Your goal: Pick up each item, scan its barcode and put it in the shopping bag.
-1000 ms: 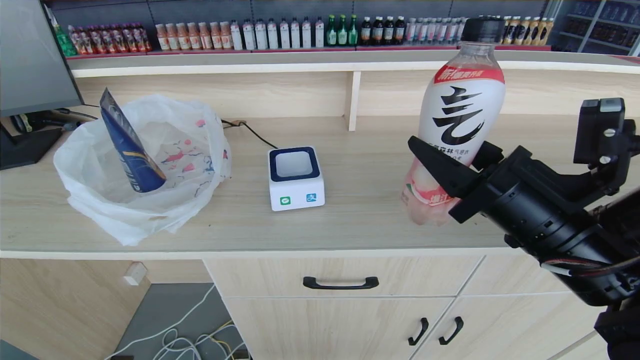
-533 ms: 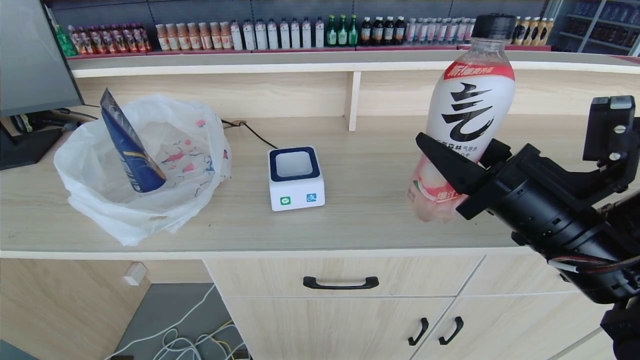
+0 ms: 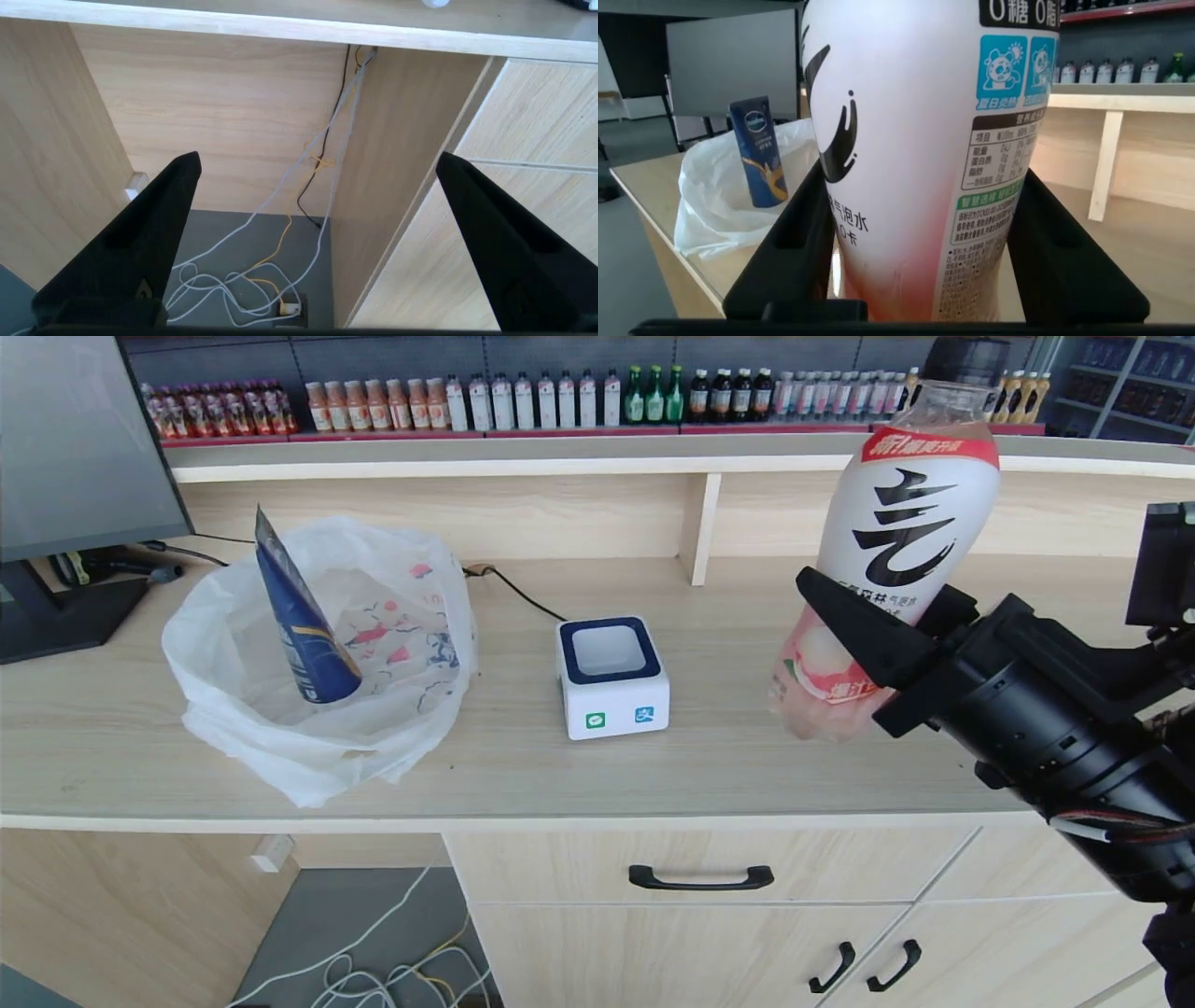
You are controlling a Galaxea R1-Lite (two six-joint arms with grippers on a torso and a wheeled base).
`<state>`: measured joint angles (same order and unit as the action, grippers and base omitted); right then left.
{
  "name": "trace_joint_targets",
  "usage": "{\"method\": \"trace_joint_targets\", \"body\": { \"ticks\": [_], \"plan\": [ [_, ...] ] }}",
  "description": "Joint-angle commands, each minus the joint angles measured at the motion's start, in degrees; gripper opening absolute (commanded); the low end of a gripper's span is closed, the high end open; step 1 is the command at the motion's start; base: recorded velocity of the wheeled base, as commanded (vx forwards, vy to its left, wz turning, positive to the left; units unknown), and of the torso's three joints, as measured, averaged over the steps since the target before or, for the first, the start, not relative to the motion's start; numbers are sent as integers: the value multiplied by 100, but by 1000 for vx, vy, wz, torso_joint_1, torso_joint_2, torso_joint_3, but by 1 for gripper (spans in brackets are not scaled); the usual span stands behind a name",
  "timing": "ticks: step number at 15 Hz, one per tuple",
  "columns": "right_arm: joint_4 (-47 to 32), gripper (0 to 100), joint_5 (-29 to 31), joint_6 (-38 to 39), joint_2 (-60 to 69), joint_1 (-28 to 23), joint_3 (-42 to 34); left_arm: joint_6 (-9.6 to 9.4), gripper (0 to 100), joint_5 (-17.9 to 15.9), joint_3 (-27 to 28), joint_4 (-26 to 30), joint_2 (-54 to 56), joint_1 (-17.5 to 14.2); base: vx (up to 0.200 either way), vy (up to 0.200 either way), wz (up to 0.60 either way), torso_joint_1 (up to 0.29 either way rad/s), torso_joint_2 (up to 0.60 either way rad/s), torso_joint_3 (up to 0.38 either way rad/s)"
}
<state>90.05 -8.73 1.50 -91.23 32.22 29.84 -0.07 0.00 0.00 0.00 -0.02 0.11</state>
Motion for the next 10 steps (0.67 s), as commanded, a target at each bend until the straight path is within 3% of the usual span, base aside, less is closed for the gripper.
{"method": "trace_joint_targets", "body": {
  "ticks": [1, 10],
  "plan": [
    [-5, 0, 3, -9, 88, 4, -14, 7, 100, 0, 0, 0, 2, -2, 0, 200, 0, -2, -7, -2],
    [-5, 0, 3, 17, 326, 241, 74, 25, 100, 0, 0, 0, 2, -2, 0, 200, 0, 2, 1, 2]
  ]
}}
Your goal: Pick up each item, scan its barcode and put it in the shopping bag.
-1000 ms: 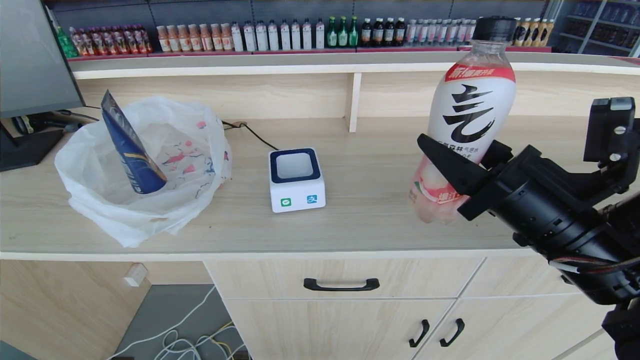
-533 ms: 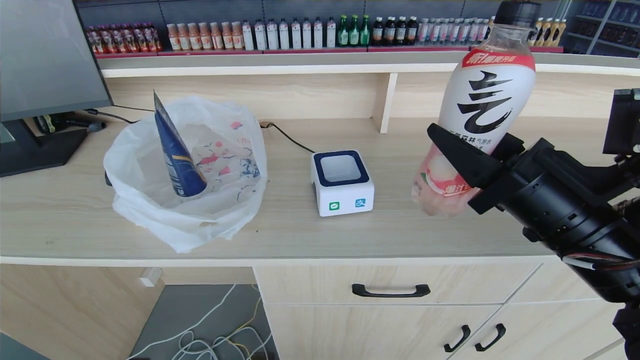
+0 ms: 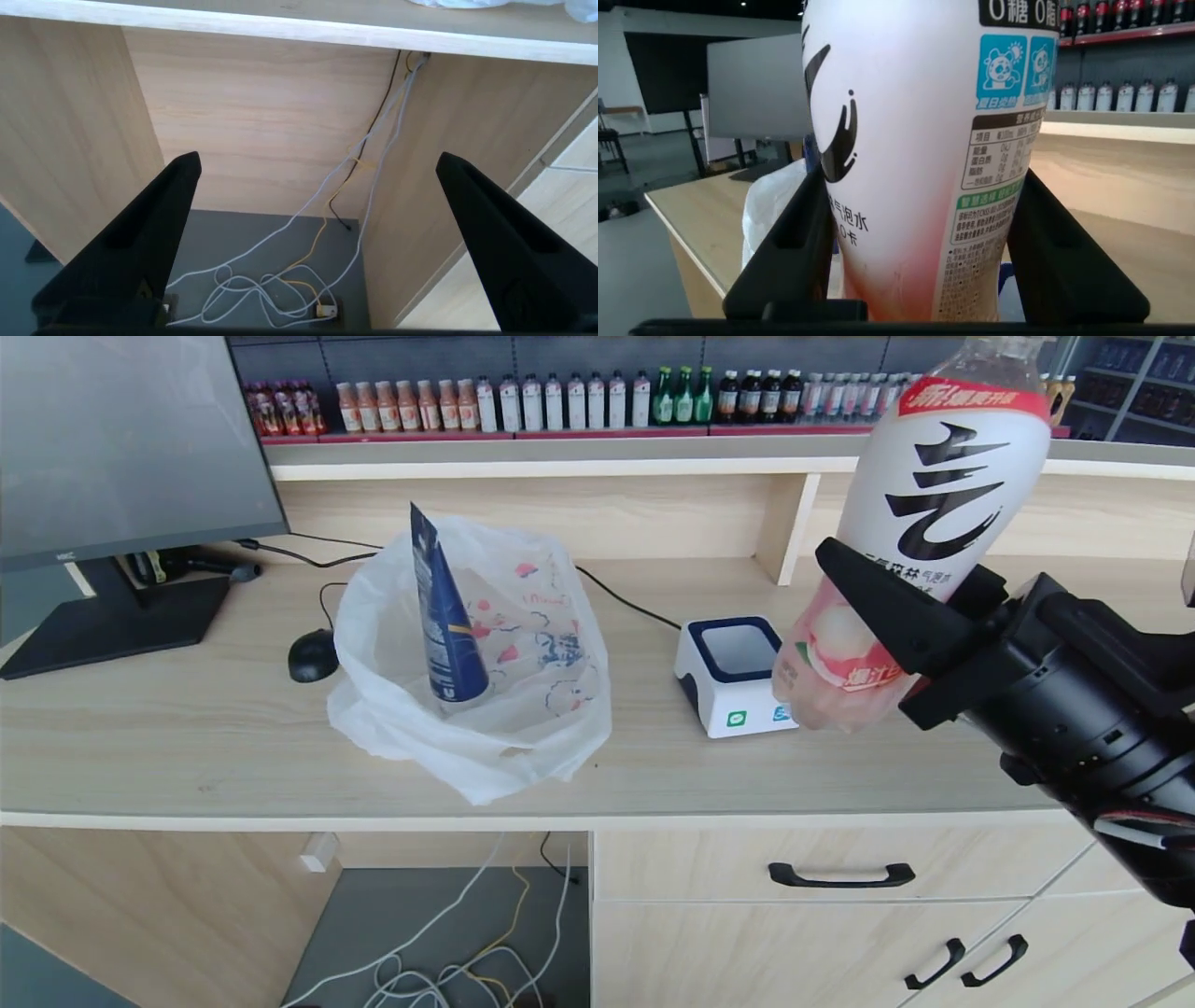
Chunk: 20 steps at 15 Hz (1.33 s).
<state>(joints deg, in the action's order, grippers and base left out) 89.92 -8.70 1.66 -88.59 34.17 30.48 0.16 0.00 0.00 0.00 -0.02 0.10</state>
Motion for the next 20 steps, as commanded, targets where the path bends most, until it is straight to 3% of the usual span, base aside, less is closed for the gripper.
{"method": "trace_joint_targets", "body": {
  "ticks": [1, 7, 10, 12, 17, 19, 20],
  "plan": [
    [8, 0, 0, 1, 70, 46, 2, -7, 100, 0, 0, 0, 2, -1, 0, 0, 0, 0, 0, 0],
    [8, 0, -79, 256, -18, 257, 196, -25, 100, 0, 0, 0, 2, -1, 0, 0, 0, 0, 0, 0],
    [8, 0, -668, 942, -229, 266, 196, -25, 100, 0, 0, 0, 2, -1, 0, 0, 0, 0, 0, 0],
    [8, 0, -589, 1829, -361, 195, 354, -25, 100, 0, 0, 0, 2, -1, 0, 0, 0, 0, 0, 0],
    [8, 0, 308, 3341, -607, 99, 644, -25, 100, 0, 0, 0, 2, -1, 0, 0, 0, 0, 0, 0],
    [8, 0, 1283, 4440, -1082, 72, 1162, -25, 100, 0, 0, 0, 2, -1, 0, 0, 0, 0, 0, 0],
    [8, 0, 1354, 4774, -1134, 37, 1224, -25, 100, 0, 0, 0, 2, -1, 0, 0, 0, 0, 0, 0]
  ]
}}
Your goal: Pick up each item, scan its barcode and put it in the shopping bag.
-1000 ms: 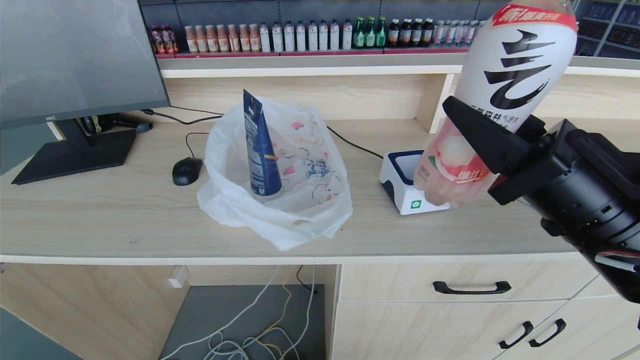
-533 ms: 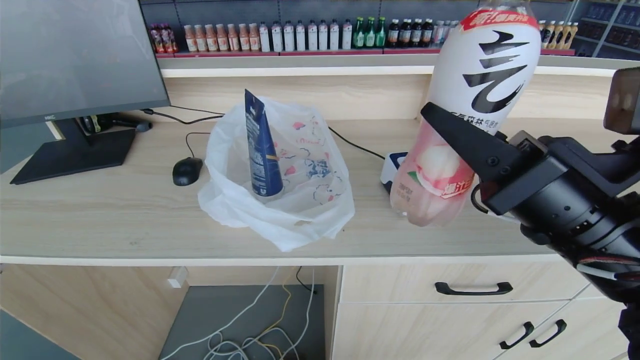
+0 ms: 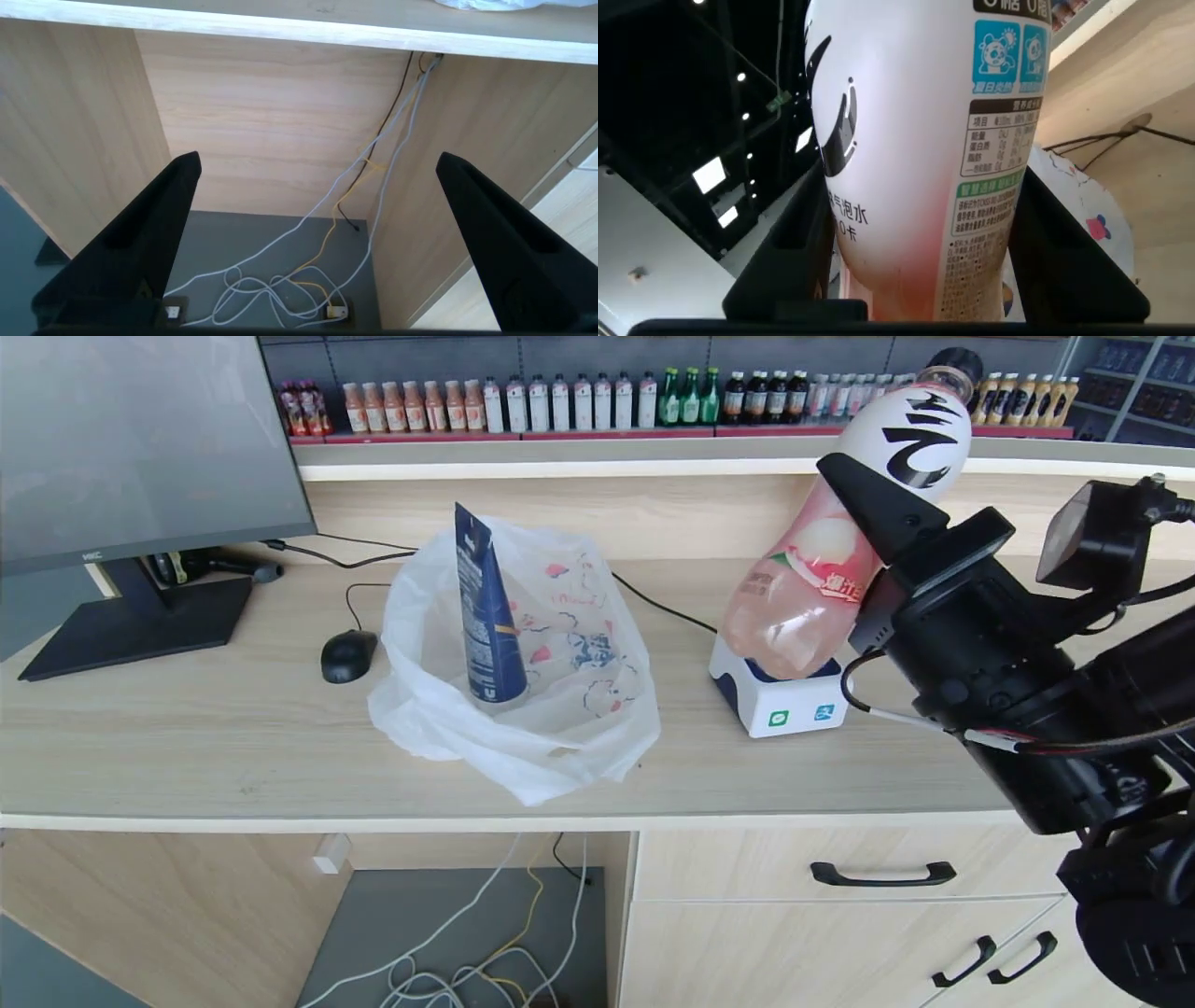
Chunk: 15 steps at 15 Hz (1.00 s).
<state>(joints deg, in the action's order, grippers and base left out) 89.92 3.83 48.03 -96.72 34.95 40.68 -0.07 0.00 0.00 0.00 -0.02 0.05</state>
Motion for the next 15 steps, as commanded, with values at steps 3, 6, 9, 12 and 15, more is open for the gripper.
{"method": "trace_joint_targets", "body": {
  "ticks": [3, 6, 9, 12, 15],
  "plan": [
    [8, 0, 101, 743, -365, -226, 265, -1, 100, 0, 0, 0, 2, -5, 0, 0, 0, 0, 0, 0],
    [8, 0, 109, 1094, -471, -384, 291, -1, 100, 0, 0, 0, 2, 4, 0, 0, 0, 0, 0, 0],
    [8, 0, 109, 1358, -725, -595, 485, -1, 100, 0, 0, 0, 2, 4, 0, 0, 0, 0, 0, 0],
    [8, 0, 109, 1490, -972, -700, 502, -1, 100, 0, 0, 0, 2, 4, 0, 0, 0, 0, 0, 0],
    [8, 0, 109, 1595, -1130, -797, 546, -1, 100, 0, 0, 0, 2, 4, 0, 0, 0, 0, 0, 0]
  ]
}}
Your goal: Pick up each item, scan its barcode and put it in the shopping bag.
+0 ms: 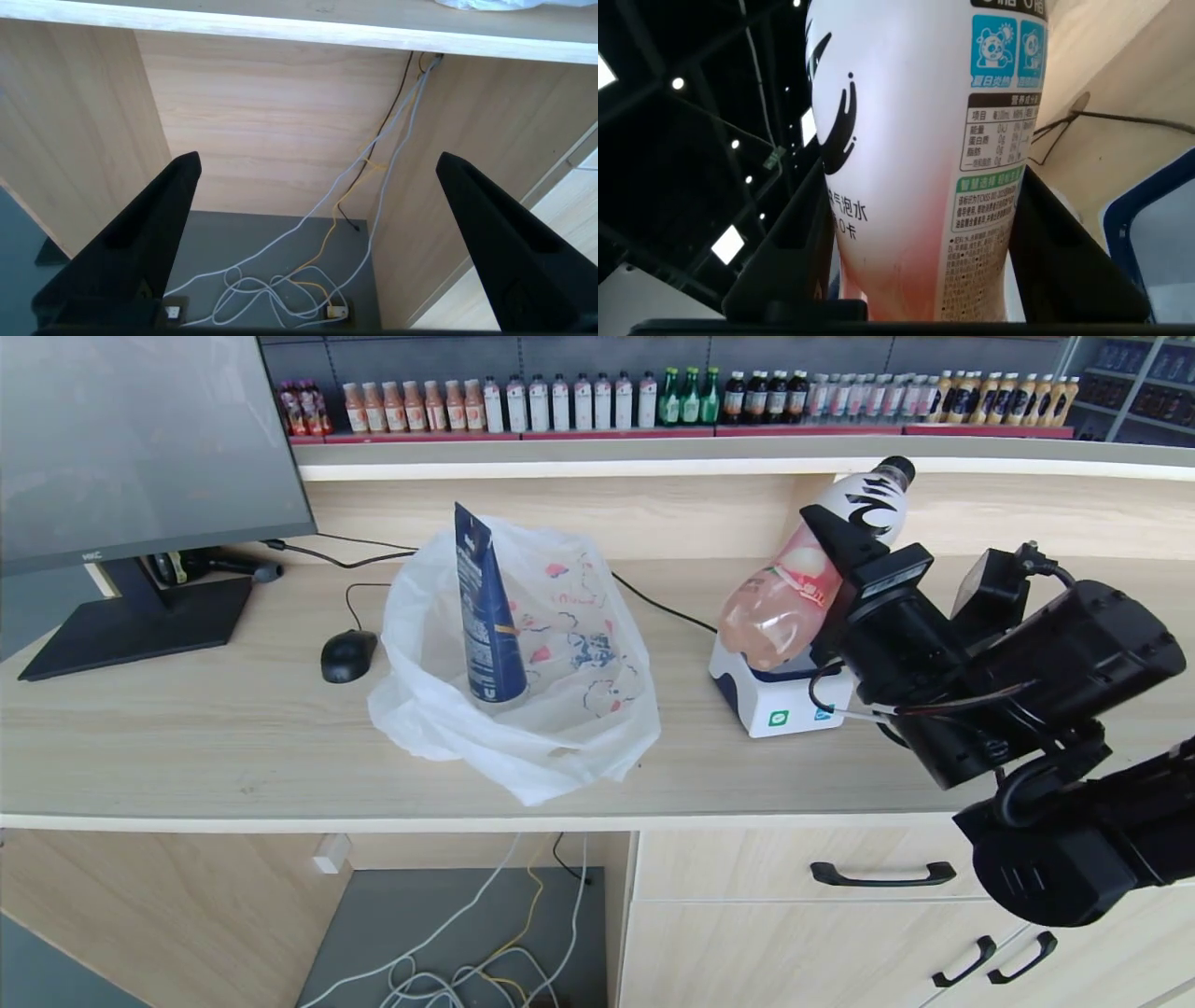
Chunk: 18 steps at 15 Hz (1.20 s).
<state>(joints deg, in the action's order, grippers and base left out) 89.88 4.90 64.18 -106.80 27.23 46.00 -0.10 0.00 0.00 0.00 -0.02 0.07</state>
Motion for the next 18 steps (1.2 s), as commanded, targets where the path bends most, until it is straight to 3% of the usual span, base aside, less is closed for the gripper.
{"method": "trace_joint_targets", "body": {
  "ticks": [1, 8, 18],
  "plan": [
    [12, 0, 2, 68, -183, -78, 59, 1, 100, 0, 0, 0, 2, 1, 0, 0, 0, 0, 0, 0],
    [12, 0, -33, 217, -394, -588, 349, 1, 100, 0, 0, 0, 2, 1, 0, 0, 0, 0, 0, 0],
    [12, 0, -33, 393, -675, -667, 384, 1, 100, 0, 0, 0, 2, 1, 0, 0, 0, 0, 0, 0]
  ]
}}
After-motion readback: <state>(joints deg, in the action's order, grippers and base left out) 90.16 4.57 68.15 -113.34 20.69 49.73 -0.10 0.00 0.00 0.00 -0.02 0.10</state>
